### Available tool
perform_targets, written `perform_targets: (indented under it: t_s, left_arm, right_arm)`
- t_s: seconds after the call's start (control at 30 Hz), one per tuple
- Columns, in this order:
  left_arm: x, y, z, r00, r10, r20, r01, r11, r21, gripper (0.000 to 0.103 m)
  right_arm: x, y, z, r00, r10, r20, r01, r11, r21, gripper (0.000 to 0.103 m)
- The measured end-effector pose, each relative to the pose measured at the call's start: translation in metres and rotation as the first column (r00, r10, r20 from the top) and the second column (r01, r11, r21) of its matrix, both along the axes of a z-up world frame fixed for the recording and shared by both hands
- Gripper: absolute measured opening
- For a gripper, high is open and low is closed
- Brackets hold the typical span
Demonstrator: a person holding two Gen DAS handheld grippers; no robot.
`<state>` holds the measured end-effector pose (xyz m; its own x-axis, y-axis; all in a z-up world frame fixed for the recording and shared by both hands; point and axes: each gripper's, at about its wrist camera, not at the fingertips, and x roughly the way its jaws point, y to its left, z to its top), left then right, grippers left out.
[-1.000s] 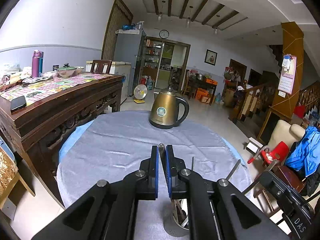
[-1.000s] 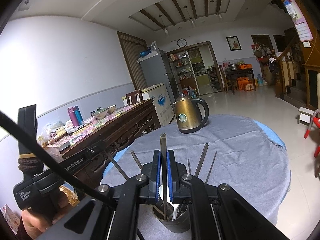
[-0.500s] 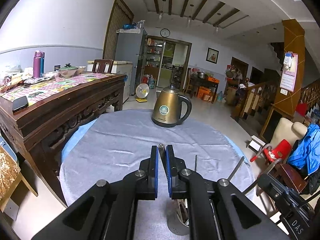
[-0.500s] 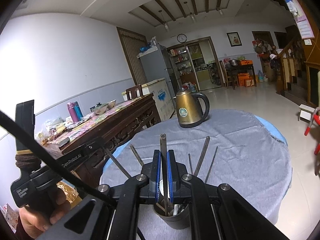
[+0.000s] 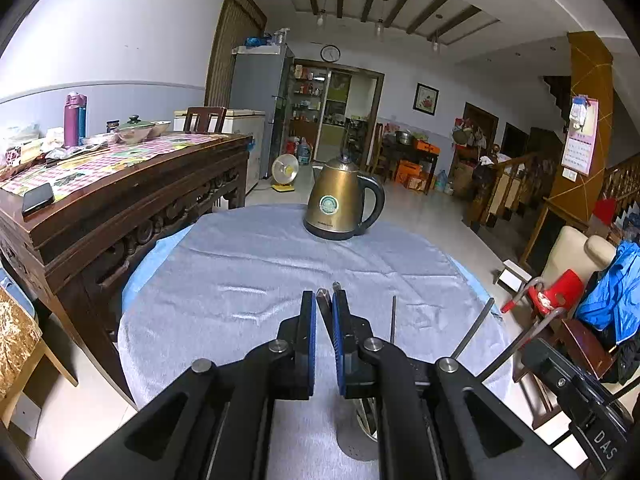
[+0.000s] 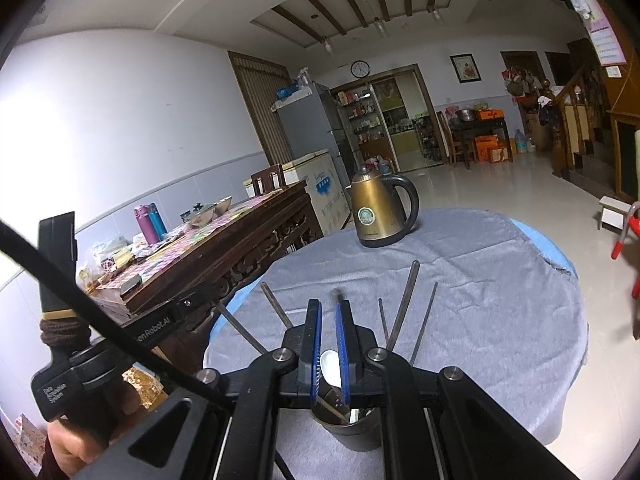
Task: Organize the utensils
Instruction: 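Lower the chopsticks into the grey cup and open both grippers, then move both grippers back over the last chopsticks on the cloth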
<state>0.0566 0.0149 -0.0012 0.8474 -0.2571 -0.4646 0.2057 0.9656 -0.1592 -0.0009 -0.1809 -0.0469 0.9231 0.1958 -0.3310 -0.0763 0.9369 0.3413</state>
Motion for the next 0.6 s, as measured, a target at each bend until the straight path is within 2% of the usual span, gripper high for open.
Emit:
perform_targets:
  t_s: [0.07,0.1,0.2,0.37,0.53,0.6]
  left_arm:
    - [-0.001,-0.001,0.000,1.000,0.004,0.006,-0.004,1.000,0.013,0.013]
    - [-0.001,-0.002,0.000,1.000,0.004,0.007,-0.004,1.000,0.017,0.019]
    - [-0.002,-0.003,0.000,1.000,0.014,0.012,-0.014,1.000,0.027,0.050]
    - [-0.005,-0.005,0.000,0.998,0.038,0.039,-0.041,0.997,0.068,0.061]
    - [-0.007,-0.006,0.001,0.997,0.058,0.051,-0.062,0.994,0.088,0.066]
    - [-0.008,-0.004,0.001,0.996,0.067,0.054,-0.072,0.993,0.092,0.068]
  right_arm:
    - [0.001,-0.001,0.000,1.000,-0.003,-0.004,0.003,1.000,0.004,0.010]
    - [0.001,-0.001,0.000,1.000,-0.004,-0.007,0.004,1.000,0.007,0.010]
    - [0.002,-0.004,-0.002,1.000,-0.011,-0.013,0.011,1.000,0.020,0.010]
    - [-0.001,-0.009,-0.001,1.000,-0.029,-0.011,0.029,0.999,0.034,0.012]
    - [-0.002,-0.015,-0.005,0.999,-0.045,-0.020,0.046,0.998,0.052,0.026]
    - [-0.002,-0.017,-0.005,0.998,-0.052,-0.020,0.053,0.997,0.055,0.026]
